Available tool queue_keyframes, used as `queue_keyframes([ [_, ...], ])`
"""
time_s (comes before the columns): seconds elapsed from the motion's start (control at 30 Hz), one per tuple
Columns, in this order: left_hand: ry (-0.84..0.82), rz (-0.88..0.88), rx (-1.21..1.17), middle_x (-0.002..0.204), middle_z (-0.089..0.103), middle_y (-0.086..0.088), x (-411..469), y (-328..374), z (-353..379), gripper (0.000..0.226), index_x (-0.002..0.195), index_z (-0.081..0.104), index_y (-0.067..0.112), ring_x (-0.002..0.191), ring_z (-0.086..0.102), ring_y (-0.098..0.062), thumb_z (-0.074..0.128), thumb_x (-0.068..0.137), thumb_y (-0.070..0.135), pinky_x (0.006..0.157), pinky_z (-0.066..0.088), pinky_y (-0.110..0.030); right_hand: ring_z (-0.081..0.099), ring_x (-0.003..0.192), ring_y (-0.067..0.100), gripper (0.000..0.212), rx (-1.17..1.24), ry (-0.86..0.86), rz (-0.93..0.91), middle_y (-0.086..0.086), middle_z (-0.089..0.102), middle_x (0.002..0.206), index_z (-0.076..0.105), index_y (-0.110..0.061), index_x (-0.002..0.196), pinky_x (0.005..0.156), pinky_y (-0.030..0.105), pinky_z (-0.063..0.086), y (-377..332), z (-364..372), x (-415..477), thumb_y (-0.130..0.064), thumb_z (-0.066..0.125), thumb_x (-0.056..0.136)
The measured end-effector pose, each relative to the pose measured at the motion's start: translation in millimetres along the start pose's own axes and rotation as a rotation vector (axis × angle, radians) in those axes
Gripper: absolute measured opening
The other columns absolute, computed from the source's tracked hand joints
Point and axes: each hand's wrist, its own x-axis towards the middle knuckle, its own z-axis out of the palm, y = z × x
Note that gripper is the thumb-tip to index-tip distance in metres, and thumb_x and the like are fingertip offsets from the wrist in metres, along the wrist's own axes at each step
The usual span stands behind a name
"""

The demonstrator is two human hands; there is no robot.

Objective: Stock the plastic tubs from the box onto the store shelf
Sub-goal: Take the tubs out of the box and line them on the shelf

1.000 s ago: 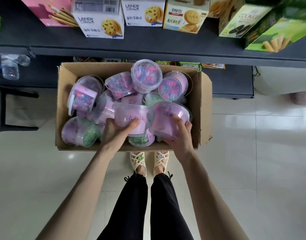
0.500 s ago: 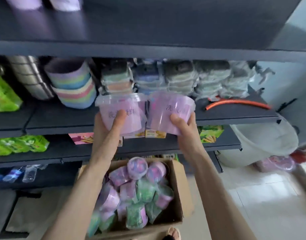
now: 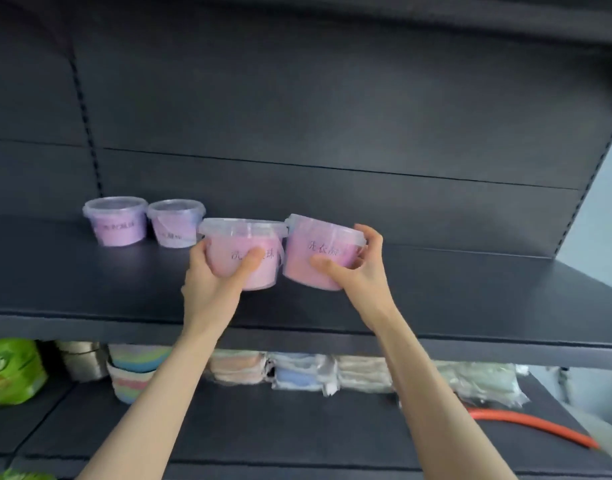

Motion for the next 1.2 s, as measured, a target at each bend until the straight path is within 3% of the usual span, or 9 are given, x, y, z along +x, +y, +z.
queue_keyframes([
  [0.17, -0.016, -0.053, 0.231, 0.132, 0.051, -0.003, 56.5, -24.0, 26.1, 0.096, 0.134, 0.034, 0.013, 0.117, 0.051, -0.023, 0.079, 0.06, 0.055, 0.086, 0.041, -0.03, 0.058, 0.092, -0.005, 0.085, -0.113, -0.085, 0.055, -0.017, 0.053, 0.109, 0.025, -0.035, 0.124, 0.065, 0.01, 0.049, 38.1, 4.2, 69.0, -0.021, 0.086, 0.066],
  [0.27, -0.06, -0.09, 0.361, 0.133, 0.05, -0.013, 86.1, -38.8, 35.2, 0.092, 0.128, 0.029, 0.007, 0.116, 0.052, -0.03, 0.081, 0.063, 0.047, 0.079, 0.041, -0.031, 0.055, 0.101, 0.004, 0.086, -0.224, -0.136, 0.089, -0.007, 0.052, 0.119, 0.022, -0.029, 0.128, 0.067, 0.008, 0.047, 56.8, 14.0, 98.8, -0.019, 0.083, 0.069],
  [0.43, -0.152, -0.001, 0.386, 0.153, 0.018, -0.013, 116.2, -53.2, 40.6, 0.121, 0.148, -0.01, 0.016, 0.138, 0.027, -0.031, 0.082, 0.069, 0.026, 0.109, 0.03, -0.042, 0.015, 0.14, 0.035, 0.096, -0.648, -0.114, 0.135, 0.012, 0.009, 0.154, 0.011, -0.022, 0.148, 0.109, 0.044, 0.031, 74.5, 29.2, 124.8, -0.026, 0.076, 0.077],
  [0.5, -0.081, 0.171, 0.561, 0.147, 0.019, -0.013, 125.1, -55.9, 43.4, 0.106, 0.147, 0.013, 0.02, 0.134, 0.023, -0.031, 0.082, 0.068, 0.026, 0.108, 0.031, -0.046, 0.011, 0.138, 0.034, 0.089, -0.8, -0.062, 0.052, 0.008, 0.002, 0.155, 0.018, -0.03, 0.146, 0.101, 0.045, 0.037, 75.5, 33.5, 130.3, -0.027, 0.075, 0.078],
  [0.63, -0.099, 0.371, 0.749, 0.127, 0.038, -0.008, 143.1, -63.9, 48.6, 0.056, 0.124, 0.053, 0.017, 0.122, 0.03, -0.027, 0.077, 0.074, 0.023, 0.093, 0.042, -0.042, 0.021, 0.131, 0.026, 0.063, -0.885, -0.101, -0.058, -0.001, 0.023, 0.146, 0.039, -0.028, 0.135, 0.087, 0.041, 0.047, 79.6, 38.8, 140.2, -0.027, 0.071, 0.08],
  [0.7, -0.14, 0.361, 0.717, 0.126, 0.043, -0.007, 154.7, -69.5, 50.3, 0.051, 0.122, 0.054, 0.014, 0.127, 0.027, -0.025, 0.075, 0.076, 0.019, 0.093, 0.038, -0.039, 0.025, 0.134, 0.027, 0.061, -0.88, -0.139, -0.017, -0.004, 0.02, 0.151, 0.036, -0.028, 0.139, 0.091, 0.042, 0.046, 83.1, 38.6, 147.3, -0.023, 0.065, 0.086],
  [0.83, -0.16, 0.393, 0.658, 0.127, 0.047, -0.005, 169.2, -76.7, 53.3, 0.047, 0.119, 0.054, 0.01, 0.136, 0.021, -0.021, 0.075, 0.076, 0.016, 0.097, 0.034, -0.035, 0.052, 0.105, 0.037, 0.057, -0.849, -0.161, 0.04, -0.008, 0.006, 0.155, 0.03, -0.029, 0.14, 0.084, 0.041, 0.047, 89.9, 42.9, 151.9, -0.02, 0.057, 0.091],
  [1.07, -0.21, 0.367, 0.707, 0.138, 0.041, -0.004, 174.3, -80.7, 53.9, 0.046, 0.123, 0.049, 0.012, 0.142, 0.01, -0.025, 0.069, 0.082, 0.019, 0.098, 0.036, -0.043, 0.054, 0.101, 0.04, 0.055, -0.848, -0.172, 0.064, -0.004, -0.002, 0.156, 0.027, -0.027, 0.139, 0.087, 0.043, 0.046, 93.4, 47.2, 154.8, -0.016, 0.055, 0.092],
  [1.2, -0.335, 0.301, 0.818, 0.155, 0.012, -0.004, 171.7, -75.5, 47.2, 0.056, 0.141, 0.032, 0.018, 0.144, -0.006, -0.026, 0.058, 0.091, 0.024, 0.107, 0.029, -0.045, 0.053, 0.106, 0.043, 0.064, -0.871, -0.214, 0.107, -0.006, -0.016, 0.158, 0.019, -0.031, 0.144, 0.08, 0.037, 0.041, 82.0, 46.2, 150.4, -0.016, 0.054, 0.092],
])
